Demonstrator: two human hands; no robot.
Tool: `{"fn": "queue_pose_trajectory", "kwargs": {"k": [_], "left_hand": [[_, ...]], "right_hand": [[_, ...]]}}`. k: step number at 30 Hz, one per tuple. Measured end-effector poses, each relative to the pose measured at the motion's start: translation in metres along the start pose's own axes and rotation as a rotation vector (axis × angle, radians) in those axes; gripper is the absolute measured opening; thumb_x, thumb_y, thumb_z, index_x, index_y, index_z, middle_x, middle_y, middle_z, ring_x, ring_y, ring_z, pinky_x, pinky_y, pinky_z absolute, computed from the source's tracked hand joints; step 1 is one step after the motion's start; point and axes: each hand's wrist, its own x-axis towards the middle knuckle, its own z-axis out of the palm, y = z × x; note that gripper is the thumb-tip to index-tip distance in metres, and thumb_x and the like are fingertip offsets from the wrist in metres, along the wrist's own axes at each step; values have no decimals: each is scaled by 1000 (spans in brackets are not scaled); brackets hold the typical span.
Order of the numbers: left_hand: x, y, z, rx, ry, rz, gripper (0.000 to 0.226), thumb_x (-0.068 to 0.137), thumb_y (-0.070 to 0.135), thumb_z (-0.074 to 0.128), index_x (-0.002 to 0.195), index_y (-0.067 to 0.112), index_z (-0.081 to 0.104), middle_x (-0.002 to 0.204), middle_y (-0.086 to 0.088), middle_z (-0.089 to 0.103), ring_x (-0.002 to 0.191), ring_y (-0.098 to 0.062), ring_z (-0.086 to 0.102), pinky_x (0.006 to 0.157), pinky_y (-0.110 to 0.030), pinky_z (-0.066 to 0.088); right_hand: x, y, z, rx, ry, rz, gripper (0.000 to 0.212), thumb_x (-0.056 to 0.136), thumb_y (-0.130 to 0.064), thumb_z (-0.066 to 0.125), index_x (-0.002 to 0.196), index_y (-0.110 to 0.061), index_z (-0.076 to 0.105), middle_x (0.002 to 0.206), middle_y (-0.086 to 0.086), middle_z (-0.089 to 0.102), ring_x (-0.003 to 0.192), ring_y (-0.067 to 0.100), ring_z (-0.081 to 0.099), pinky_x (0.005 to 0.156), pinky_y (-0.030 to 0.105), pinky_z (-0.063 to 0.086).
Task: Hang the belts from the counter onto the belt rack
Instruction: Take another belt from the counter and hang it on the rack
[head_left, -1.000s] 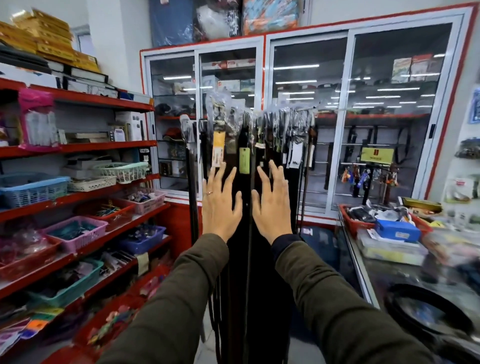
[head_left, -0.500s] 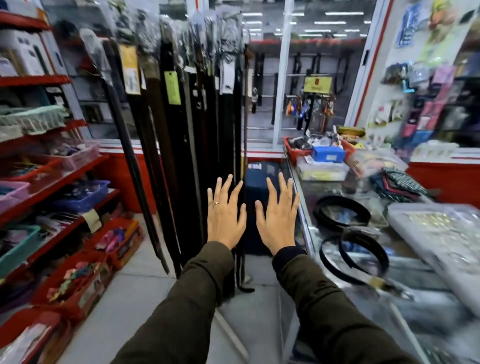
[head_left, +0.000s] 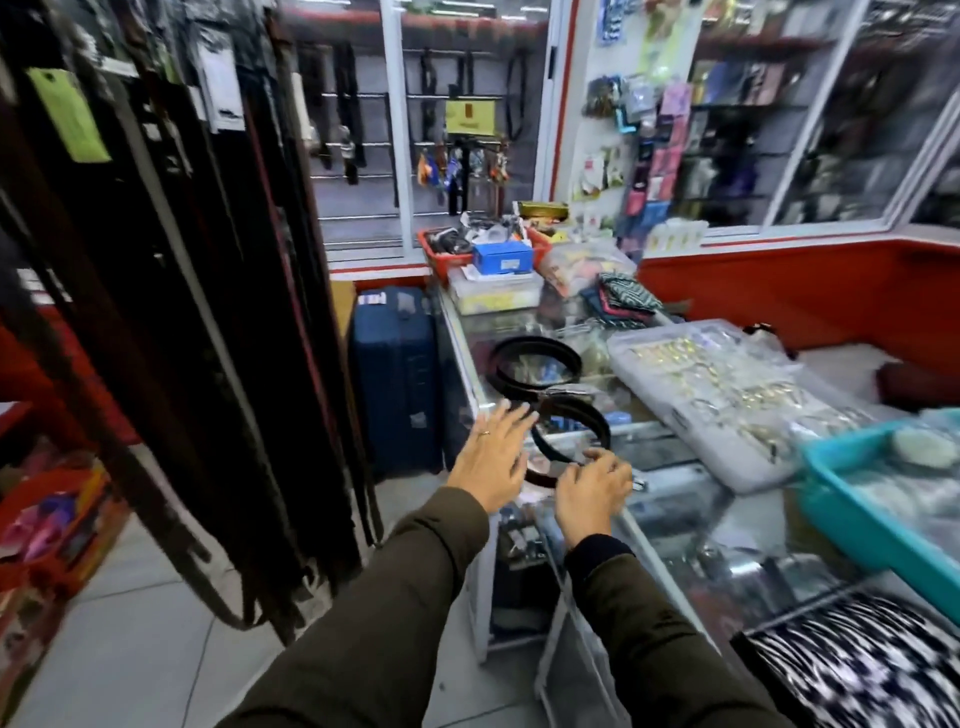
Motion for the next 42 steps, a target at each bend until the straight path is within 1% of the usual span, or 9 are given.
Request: {"fn": "queue_pose_trajectory", "kwargs": {"k": [7, 11, 13, 14, 17, 22, 26, 31, 42], "left_hand": [[47, 44, 38, 298, -369, 153, 53, 100, 16, 45, 151, 8, 33, 157, -13, 40, 147, -28, 34, 127, -49, 3], [63, 51, 47, 323, -374, 77, 32, 96, 11, 50, 126, 11, 60, 128, -14, 63, 122, -35, 59, 111, -48, 37], [68, 55, 50, 242, -341, 10, 24, 94, 9, 51, 111, 10, 68, 115, -15, 68, 111, -37, 64, 90, -46, 51], [69, 57, 51, 201, -322, -13, 22, 93, 8, 52, 106, 9, 70, 111, -16, 70, 108, -38, 66, 85, -45, 53], [64, 57, 51, 40, -259, -86, 18, 94, 14, 57, 99, 8, 73, 104, -20, 71, 102, -38, 66, 84, -44, 53], [52, 44, 67, -317, -177, -246, 38, 91, 42, 62, 78, 8, 71, 81, -18, 71, 78, -34, 66, 70, -41, 54], [45, 40, 64, -337, -149, -276, 47, 91, 46, 61, 65, 7, 62, 62, -18, 56, 57, -24, 44, 58, -35, 38], [20, 34, 48, -630, -42, -351, 31, 92, 36, 63, 86, 9, 79, 85, -11, 79, 78, -22, 71, 72, -31, 52], [-24, -20, -40, -775, 468, -407, 30, 98, 27, 60, 118, 8, 72, 104, -7, 64, 99, -17, 62, 79, -2, 42]], "right_hand": [[37, 38, -9, 615, -262, 513, 9, 89, -14, 48, 95, -9, 53, 106, 16, 58, 103, 30, 56, 103, 44, 46], [38, 36, -18, 925, -230, 598, 35, 95, 6, 36, 65, -11, 43, 81, 15, 48, 79, 28, 52, 78, 44, 51], [39, 36, -15, 1076, -249, 673, 34, 95, 9, 30, 67, -6, 41, 78, 17, 45, 98, 25, 51, 99, 49, 46], [40, 34, -15, 1089, -267, 717, 33, 96, 8, 28, 69, -5, 40, 76, 17, 44, 72, 26, 51, 108, 50, 39], [42, 29, -15, 1157, -269, 752, 28, 93, 14, 31, 72, -2, 42, 73, 14, 47, 67, 27, 51, 96, 49, 46], [41, 29, -18, 1181, -352, 719, 33, 93, 15, 39, 119, 9, 57, 90, 20, 61, 92, 30, 62, 74, 33, 59], [35, 25, -21, 1140, -406, 744, 10, 93, 9, 48, 91, 5, 56, 135, 31, 54, 125, 35, 56, 93, 37, 48], [32, 23, -18, 1064, -482, 591, 32, 91, 0, 57, 122, 9, 59, 83, 16, 72, 68, 16, 67, 59, 21, 58], [-4, -98, -2, 965, -713, 81, 36, 91, -8, 63, 123, 7, 60, 113, 25, 68, 98, 32, 68, 93, 41, 56]]}}
